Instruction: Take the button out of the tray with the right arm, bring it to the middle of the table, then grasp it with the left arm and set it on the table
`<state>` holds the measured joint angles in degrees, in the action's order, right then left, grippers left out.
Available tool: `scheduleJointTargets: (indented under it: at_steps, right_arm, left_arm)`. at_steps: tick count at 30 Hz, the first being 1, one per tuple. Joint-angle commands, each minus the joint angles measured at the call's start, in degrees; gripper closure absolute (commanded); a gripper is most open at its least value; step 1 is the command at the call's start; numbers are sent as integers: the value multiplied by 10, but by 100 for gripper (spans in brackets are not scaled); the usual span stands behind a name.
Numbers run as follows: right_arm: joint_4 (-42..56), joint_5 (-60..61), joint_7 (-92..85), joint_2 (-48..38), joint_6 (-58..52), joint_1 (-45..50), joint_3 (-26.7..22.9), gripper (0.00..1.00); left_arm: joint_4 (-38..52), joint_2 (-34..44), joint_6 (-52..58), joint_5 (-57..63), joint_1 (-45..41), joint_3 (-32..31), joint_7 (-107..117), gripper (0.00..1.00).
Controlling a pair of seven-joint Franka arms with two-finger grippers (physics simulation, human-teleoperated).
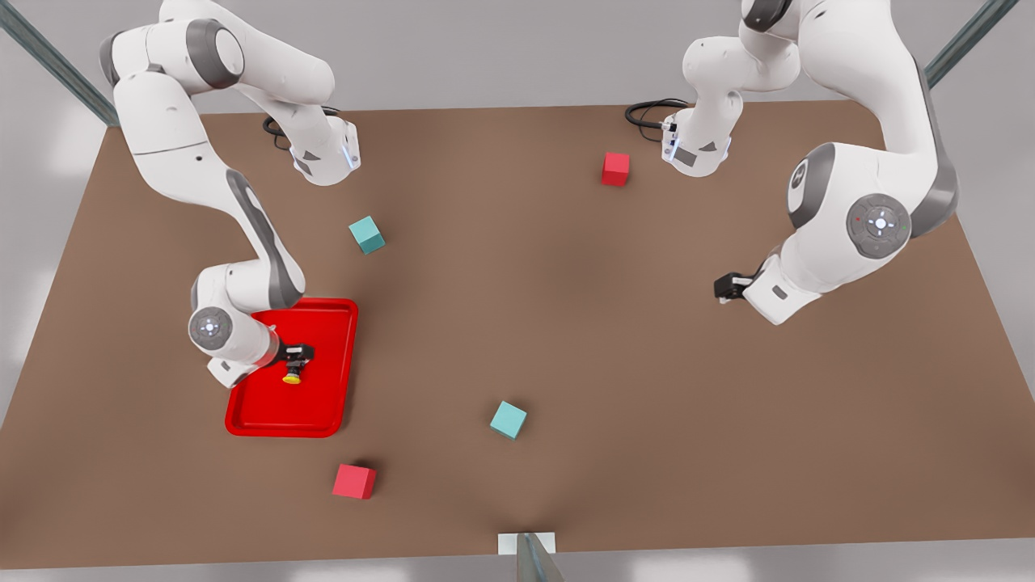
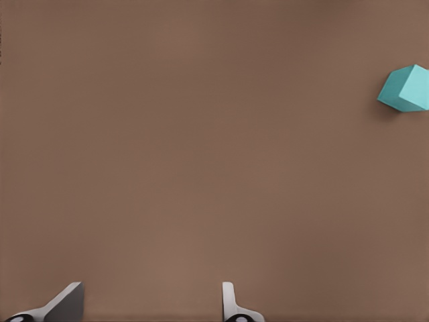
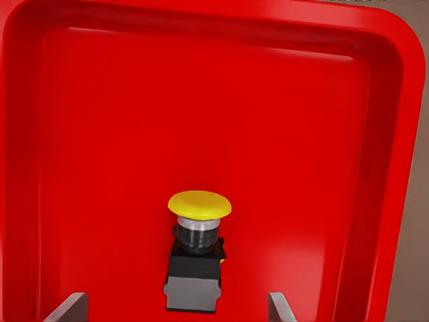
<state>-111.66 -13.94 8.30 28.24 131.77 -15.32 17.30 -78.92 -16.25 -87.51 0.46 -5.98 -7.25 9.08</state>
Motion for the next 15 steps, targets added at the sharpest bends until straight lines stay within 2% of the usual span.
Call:
scheduleJointTargets:
  at_steps: [1, 5, 15]
  right_arm:
    - [-1, -7, -2, 2, 26, -1, 0, 0]
    - [-32, -31, -2, 1, 46, -45, 34, 0]
    - [-29, -53, -2, 16, 62, -61, 37, 0]
  left_arm:
    - [1, 1, 3, 0, 0, 0, 33, 0]
    - [1, 0, 3, 0, 0, 0, 33, 0]
    - [1, -2, 3, -1, -1, -1, 33, 0]
